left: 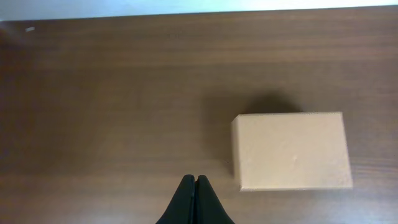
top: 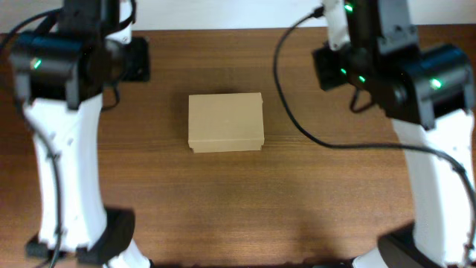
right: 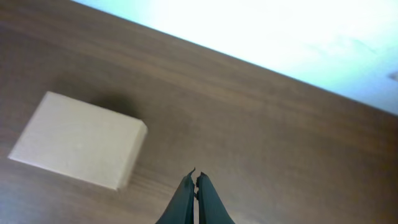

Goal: Pack container

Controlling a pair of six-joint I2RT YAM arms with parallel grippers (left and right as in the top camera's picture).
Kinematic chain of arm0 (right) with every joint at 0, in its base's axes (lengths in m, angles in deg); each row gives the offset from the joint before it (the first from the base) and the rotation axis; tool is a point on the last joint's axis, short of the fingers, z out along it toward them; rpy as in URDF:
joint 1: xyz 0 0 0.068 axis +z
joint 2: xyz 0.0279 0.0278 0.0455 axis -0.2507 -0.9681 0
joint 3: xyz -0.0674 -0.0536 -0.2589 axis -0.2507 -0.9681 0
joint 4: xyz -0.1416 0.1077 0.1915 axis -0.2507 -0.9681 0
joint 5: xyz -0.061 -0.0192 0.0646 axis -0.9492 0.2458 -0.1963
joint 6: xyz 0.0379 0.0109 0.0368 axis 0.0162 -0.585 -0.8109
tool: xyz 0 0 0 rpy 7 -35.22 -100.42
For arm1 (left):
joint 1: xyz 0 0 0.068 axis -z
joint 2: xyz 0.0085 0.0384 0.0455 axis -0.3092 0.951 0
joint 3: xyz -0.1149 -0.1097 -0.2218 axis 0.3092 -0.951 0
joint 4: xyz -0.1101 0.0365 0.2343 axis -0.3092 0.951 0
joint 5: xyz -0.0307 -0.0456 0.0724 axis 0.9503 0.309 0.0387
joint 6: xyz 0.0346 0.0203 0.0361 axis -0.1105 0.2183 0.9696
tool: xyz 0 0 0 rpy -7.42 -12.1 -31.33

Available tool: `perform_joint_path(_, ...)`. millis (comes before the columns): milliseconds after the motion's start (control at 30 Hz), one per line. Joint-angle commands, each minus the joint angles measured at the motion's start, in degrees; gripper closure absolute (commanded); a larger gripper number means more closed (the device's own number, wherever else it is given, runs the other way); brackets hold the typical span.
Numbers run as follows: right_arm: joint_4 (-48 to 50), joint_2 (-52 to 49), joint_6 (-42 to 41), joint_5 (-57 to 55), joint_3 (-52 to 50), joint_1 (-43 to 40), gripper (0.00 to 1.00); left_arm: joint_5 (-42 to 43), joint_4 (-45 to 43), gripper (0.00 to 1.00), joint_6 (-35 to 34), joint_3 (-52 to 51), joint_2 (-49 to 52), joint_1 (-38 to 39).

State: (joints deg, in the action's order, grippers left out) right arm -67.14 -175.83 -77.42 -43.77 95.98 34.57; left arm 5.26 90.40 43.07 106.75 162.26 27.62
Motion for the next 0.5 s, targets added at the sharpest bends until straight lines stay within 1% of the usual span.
perform_joint_path(0, 2.6, 8.9, -1.8, -1.7, -10.8, -2.9, 0.96, -7.2, -1.2, 0.98, -2.8, -11.8, -8.3, -0.2)
perform_joint_path(100, 6.8, 19.1, -1.8, -1.7, -21.7, -4.7, 0.96, -8.3, -6.3, 0.98, -2.8, -25.5, -17.6, -0.6)
perform_joint_path(133, 8.2, 23.3, -2.3, -1.9, -25.7, -4.9, 0.96, -8.3, -8.4, 0.98, -2.7, -32.2, -22.4, -0.6)
perform_joint_path(167, 8.8, 26.7, -2.9, -2.8, -28.7, -4.9, 0.96, -8.2, -9.4, 0.98, -2.6, -35.8, -25.1, -0.6)
perform_joint_path(200, 9.0, 30.1, -3.6, -4.1, -31.6, -4.7, 0.96, -8.3, -10.4, 0.98, -2.6, -40.9, -29.1, -0.6)
perform_joint_path(333, 7.6, 40.7, -5.2, -6.4, -41.6, -4.7, 0.96, -8.1, -13.9, 0.97, -2.9, -55.6, -41.8, -0.5)
perform_joint_path(367, 6.5, 43.6, -5.5, -6.4, -44.9, -4.7, 0.96, -8.1, -14.9, 0.93, -2.9, -58.2, -44.3, -0.5)
perform_joint_path(400, 5.9, 45.5, -6.3, -6.4, -47.0, -4.7, 0.96, -8.3, -16.3, 0.83, -2.8, -61.4, -47.8, -0.5)
perform_joint_path(433, 5.7, 47.1, -6.5, -6.4, -49.0, -4.7, 0.96, -8.6, -17.3, 0.69, -2.8, -63.5, -50.2, -0.5)
perform_joint_path(467, 5.7, 48.3, -6.5, -6.4, -50.5, -4.7, 0.96, -8.9, -17.9, 0.43, -2.8, -64.8, -51.9, -0.5)
